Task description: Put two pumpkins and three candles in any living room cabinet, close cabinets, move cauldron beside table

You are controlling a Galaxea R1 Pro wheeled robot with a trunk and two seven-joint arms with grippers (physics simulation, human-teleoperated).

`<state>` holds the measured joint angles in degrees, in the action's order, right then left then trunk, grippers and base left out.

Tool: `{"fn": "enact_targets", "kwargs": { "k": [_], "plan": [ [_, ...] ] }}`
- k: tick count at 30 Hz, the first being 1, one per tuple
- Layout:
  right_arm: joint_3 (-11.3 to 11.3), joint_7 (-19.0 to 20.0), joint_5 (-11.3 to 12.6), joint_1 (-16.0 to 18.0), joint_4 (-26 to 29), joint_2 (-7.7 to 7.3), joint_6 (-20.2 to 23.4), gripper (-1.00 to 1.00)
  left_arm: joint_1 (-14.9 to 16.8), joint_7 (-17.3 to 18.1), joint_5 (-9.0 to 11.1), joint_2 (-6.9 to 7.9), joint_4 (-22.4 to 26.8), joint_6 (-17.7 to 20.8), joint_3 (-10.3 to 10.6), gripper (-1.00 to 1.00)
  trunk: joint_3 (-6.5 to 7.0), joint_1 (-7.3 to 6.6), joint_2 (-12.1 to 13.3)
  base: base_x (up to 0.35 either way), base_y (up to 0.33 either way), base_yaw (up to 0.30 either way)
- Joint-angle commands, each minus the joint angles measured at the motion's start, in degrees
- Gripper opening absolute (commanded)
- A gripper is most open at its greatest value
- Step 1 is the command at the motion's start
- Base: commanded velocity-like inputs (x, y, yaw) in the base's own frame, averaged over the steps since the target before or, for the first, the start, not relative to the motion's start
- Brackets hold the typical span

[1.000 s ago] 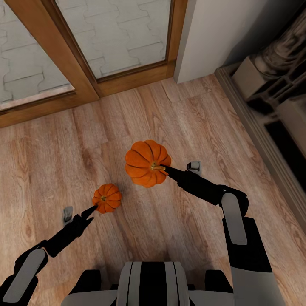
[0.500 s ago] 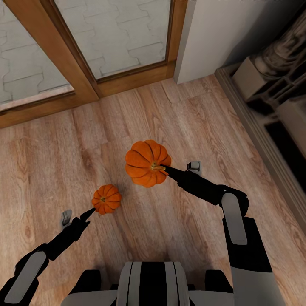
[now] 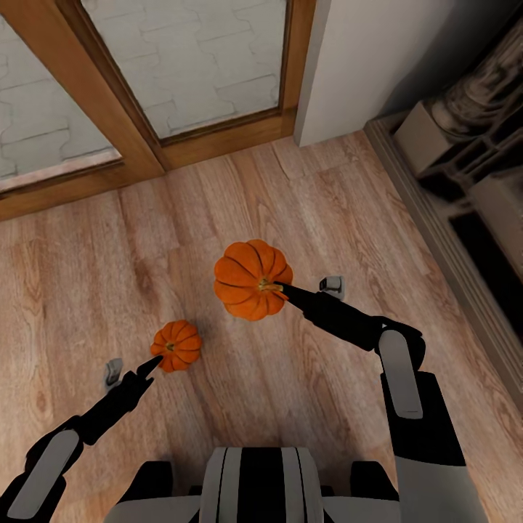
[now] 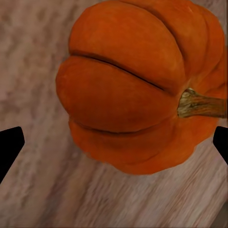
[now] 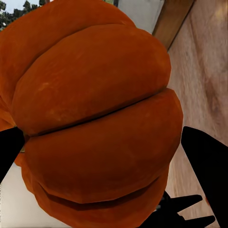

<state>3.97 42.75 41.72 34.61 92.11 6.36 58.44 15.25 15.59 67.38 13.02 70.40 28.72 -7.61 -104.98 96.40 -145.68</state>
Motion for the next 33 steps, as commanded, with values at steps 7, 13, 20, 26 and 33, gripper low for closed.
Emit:
{"fn": "enact_targets", "kwargs": {
  "k": [7,13,20,26,33],
  "plan": [
    [0.2,0.4,-0.2,0.0,0.0,-0.01,0.3,-1.0,0.0,0.1,0.4,0.02,0.0,0.5,-0.1,1.0,-0.02,0.0,0.0,0.071,-0.013,0.0],
    [0.2,0.4,-0.2,0.0,0.0,-0.03,0.3,-1.0,0.0,-0.1,0.3,0.02,-0.2,0.5,-0.2,1.0,-0.02,0.0,0.0,0.127,0.012,0.0],
    [0.2,0.4,-0.2,0.0,0.0,0.06,0.3,-1.0,0.0,-0.3,0.2,-0.01,-0.3,0.2,-0.2,1.0,-0.02,0.0,0.0,0.037,0.005,0.0],
    [0.1,0.4,-0.2,-0.1,0.0,0.06,0.3,-1.0,0.0,-0.5,0.2,-0.01,-0.7,0.1,-0.2,1.0,-0.02,0.0,0.0,0.001,0.03,0.0],
    [0.1,0.4,-0.2,-0.1,0.0,0.06,0.3,-1.0,0.0,-0.6,0.2,-0.01,-2.7,-1.8,-0.3,1.0,-0.02,0.0,0.0,0.0,0.004,0.0]
  ]
}}
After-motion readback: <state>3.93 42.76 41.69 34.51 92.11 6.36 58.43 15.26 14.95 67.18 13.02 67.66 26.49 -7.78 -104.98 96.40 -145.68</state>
